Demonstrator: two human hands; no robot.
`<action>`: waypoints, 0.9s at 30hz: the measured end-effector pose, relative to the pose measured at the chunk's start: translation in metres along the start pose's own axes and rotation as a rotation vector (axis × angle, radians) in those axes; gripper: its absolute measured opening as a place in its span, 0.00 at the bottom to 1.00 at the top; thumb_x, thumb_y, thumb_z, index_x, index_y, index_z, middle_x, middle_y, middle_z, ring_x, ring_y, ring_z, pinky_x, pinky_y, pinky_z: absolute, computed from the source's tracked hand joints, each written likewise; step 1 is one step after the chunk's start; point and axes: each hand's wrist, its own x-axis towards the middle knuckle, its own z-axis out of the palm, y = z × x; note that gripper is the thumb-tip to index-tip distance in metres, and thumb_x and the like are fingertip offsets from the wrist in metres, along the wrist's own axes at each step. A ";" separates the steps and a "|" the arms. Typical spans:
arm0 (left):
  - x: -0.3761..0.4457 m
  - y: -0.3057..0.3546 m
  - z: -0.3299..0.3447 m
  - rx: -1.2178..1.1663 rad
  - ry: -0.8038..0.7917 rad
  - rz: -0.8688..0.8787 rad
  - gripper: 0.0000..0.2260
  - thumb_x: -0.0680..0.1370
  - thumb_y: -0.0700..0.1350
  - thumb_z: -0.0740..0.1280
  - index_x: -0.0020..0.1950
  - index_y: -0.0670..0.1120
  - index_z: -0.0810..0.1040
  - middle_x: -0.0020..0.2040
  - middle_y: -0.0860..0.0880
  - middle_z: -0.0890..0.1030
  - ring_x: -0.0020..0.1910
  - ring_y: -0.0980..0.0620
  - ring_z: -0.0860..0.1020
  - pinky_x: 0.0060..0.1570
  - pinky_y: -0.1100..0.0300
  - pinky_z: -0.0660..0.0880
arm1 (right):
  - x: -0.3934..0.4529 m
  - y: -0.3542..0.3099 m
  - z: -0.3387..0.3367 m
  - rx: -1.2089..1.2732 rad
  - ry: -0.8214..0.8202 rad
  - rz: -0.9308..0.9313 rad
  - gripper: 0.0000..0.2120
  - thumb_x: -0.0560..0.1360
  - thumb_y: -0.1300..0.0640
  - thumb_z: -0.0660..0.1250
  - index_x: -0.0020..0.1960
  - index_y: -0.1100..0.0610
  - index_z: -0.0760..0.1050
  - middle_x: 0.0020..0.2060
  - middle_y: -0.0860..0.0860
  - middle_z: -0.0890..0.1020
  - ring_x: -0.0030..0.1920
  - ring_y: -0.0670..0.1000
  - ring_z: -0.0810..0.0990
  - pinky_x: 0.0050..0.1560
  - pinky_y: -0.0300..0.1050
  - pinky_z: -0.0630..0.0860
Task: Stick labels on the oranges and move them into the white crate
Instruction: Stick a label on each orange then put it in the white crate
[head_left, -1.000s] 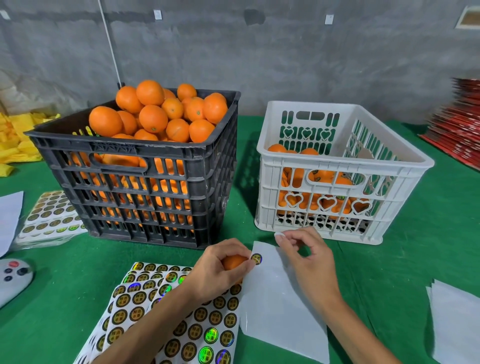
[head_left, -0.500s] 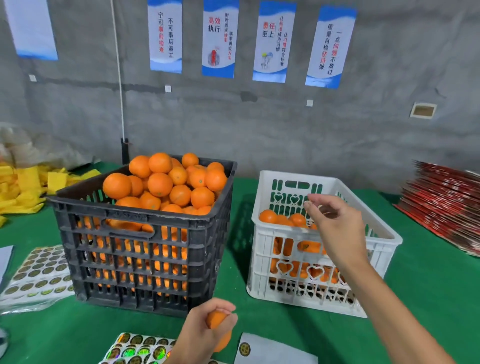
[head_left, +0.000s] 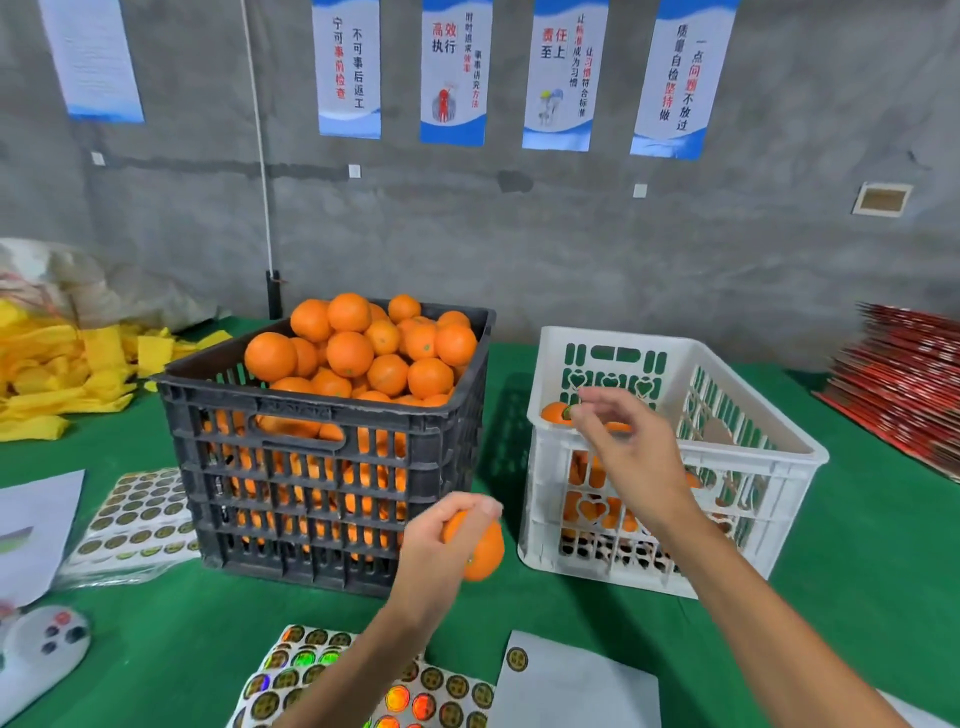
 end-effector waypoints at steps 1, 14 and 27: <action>0.007 0.009 0.002 -0.036 0.022 -0.003 0.21 0.70 0.69 0.68 0.53 0.56 0.85 0.51 0.58 0.85 0.49 0.56 0.83 0.41 0.60 0.80 | -0.009 -0.007 0.007 0.050 -0.005 -0.029 0.07 0.79 0.51 0.72 0.56 0.46 0.82 0.46 0.42 0.84 0.50 0.41 0.80 0.52 0.34 0.76; 0.023 0.041 0.022 -0.354 0.071 -0.049 0.22 0.72 0.69 0.72 0.51 0.52 0.86 0.51 0.44 0.85 0.50 0.46 0.83 0.54 0.48 0.79 | -0.056 -0.008 0.043 0.174 -0.268 0.037 0.11 0.78 0.43 0.71 0.60 0.38 0.74 0.42 0.43 0.81 0.38 0.46 0.78 0.40 0.37 0.77; 0.041 0.102 0.058 -0.663 0.039 -0.290 0.21 0.85 0.57 0.61 0.66 0.42 0.77 0.60 0.38 0.83 0.55 0.46 0.83 0.59 0.52 0.79 | -0.063 -0.005 0.038 -0.501 0.106 -0.386 0.24 0.83 0.48 0.65 0.76 0.56 0.71 0.72 0.50 0.75 0.73 0.50 0.71 0.75 0.48 0.67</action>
